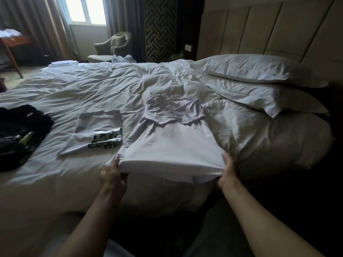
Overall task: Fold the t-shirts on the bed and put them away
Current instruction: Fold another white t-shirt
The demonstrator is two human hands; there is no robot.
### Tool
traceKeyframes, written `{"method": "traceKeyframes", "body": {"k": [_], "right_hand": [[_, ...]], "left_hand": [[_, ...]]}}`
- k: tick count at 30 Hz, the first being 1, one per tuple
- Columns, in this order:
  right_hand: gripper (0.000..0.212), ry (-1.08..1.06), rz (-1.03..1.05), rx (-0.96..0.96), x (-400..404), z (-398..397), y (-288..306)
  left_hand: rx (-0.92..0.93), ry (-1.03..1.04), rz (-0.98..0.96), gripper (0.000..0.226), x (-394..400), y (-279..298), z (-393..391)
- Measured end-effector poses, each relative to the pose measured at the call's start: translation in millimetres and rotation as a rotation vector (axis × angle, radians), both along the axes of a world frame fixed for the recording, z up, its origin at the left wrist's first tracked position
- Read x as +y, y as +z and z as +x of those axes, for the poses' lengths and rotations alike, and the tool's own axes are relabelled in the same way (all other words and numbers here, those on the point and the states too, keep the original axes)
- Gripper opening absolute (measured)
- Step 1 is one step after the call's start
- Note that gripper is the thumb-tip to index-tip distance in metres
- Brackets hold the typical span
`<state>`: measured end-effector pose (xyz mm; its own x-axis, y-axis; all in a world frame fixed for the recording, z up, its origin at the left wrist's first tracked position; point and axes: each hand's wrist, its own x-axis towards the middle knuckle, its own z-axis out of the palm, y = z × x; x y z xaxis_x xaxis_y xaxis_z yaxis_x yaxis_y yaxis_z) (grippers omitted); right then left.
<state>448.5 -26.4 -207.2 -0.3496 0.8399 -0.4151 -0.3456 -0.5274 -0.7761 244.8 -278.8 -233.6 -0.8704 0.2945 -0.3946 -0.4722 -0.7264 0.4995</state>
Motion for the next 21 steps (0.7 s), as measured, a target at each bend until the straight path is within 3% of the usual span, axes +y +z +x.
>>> {"method": "traceKeyframes", "body": {"k": [3, 5, 8, 10, 14, 16, 19, 21], "right_hand": [[0.036, 0.026, -0.024, 0.039, 4, 3, -7], [0.046, 0.194, -0.051, -0.067, 1, 5, -21], [0.039, 0.475, -0.079, -0.268, -9, 8, -32], [0.052, 0.523, -0.053, -0.342, -10, 7, -37], [0.044, 0.315, 0.071, -0.344, -8, -1, -35], [0.045, 0.197, 0.075, -0.304, -7, -3, -32], [0.036, 0.098, 0.08, -0.244, -3, -3, -25], [0.028, 0.059, 0.091, -0.238, 3, -6, -22]], "left_hand": [[0.013, 0.026, -0.214, 0.047, -1, -4, 1], [0.06, -0.04, -0.311, 0.043, -2, 1, 1], [0.064, -0.164, -0.302, 0.027, -7, -2, 0], [0.075, -0.231, -0.314, 0.011, -7, -4, 4], [0.122, -0.204, -0.362, 0.023, -5, -3, 7], [0.13, -0.118, -0.366, 0.02, -5, -2, 5], [0.091, -0.049, -0.374, 0.04, -2, 1, -4], [0.113, -0.011, -0.416, 0.041, -2, 8, -5]]}}
